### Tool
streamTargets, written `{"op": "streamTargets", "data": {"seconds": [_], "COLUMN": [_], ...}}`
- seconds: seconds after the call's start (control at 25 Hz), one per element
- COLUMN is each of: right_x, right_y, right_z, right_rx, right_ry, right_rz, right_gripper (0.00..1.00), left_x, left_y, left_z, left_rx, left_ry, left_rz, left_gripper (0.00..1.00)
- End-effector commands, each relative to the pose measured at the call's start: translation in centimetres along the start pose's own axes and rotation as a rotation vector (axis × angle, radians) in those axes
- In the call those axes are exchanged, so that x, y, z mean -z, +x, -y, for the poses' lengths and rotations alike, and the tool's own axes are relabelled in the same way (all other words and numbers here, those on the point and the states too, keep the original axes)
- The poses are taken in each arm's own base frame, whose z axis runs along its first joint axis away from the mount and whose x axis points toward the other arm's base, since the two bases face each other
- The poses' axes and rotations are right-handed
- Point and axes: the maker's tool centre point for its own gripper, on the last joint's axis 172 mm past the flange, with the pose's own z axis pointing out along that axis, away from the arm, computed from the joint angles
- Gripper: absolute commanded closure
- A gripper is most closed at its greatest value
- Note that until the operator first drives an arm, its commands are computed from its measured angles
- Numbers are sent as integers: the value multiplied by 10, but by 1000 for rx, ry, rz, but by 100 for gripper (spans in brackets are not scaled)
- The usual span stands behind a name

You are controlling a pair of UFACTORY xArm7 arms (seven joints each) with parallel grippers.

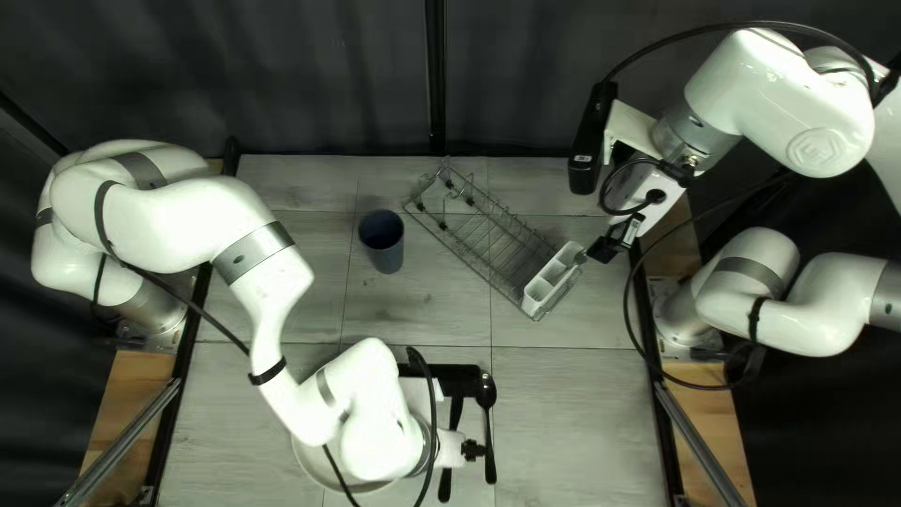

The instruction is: Pick up and place plate onto table. Place down one fork to the left of the plate. Place spoon and knife to the right of the plate. Place cup above the knife and spoon

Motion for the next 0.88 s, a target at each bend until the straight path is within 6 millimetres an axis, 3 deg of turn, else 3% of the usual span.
{"op": "streamTargets", "data": {"seconds": [0.04,0.2,0.6,0.64,0.68,0.72,0.88], "right_x": [0,0,0,0,0,0,0], "right_y": [0,0,0,0,0,0,0], "right_z": [0,0,0,0,0,0,0], "right_rx": [0,0,0,0,0,0,0], "right_ry": [0,0,0,0,0,0,0], "right_rz": [0,0,0,0,0,0,0], "right_gripper": [0,0,0,0,0,0,0], "left_x": [77,130,126,139,167,175,175], "left_y": [58,91,90,99,119,123,123], "left_z": [42,87,89,97,118,124,124], "left_rx": [-75,-270,-255,-266,-310,-325,-325], "left_ry": [49,182,192,192,190,189,189], "left_rz": [-14,-30,-15,-19,-12,-9,-9], "left_gripper": [0,0,0,0,0,0,0]}}
